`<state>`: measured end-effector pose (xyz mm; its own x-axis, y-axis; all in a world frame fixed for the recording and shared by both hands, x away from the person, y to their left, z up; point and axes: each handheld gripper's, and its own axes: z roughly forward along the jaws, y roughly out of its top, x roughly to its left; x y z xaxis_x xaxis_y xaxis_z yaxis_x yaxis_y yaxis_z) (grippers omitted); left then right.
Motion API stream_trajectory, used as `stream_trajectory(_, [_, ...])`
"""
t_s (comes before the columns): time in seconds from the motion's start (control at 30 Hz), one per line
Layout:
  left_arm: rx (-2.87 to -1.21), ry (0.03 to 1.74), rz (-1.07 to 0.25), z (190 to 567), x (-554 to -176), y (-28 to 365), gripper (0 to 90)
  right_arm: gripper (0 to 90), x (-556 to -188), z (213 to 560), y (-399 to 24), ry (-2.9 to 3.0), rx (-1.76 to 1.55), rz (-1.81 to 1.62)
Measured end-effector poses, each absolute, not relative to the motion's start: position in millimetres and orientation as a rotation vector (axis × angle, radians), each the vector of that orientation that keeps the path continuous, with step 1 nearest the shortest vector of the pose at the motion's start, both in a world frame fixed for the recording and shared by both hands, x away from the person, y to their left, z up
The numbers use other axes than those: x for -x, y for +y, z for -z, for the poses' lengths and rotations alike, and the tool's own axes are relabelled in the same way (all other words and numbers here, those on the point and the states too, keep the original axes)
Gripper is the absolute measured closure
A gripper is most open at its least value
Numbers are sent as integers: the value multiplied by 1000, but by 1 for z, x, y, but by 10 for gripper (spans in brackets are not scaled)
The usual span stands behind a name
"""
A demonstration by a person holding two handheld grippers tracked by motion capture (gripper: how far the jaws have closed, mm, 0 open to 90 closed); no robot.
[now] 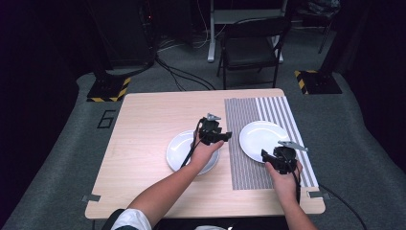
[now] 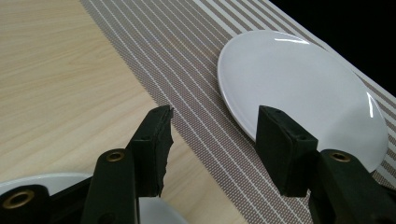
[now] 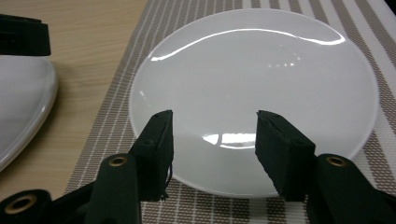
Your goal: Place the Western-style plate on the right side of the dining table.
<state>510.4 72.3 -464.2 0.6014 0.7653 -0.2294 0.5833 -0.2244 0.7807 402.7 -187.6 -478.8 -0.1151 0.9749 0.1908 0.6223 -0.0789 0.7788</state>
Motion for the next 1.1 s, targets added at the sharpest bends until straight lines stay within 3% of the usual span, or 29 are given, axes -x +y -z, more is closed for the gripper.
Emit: stream_trajectory(1.1, [-1819, 1231, -413, 466, -464, 213, 446, 457, -380, 473, -107, 2113, -1433, -1225])
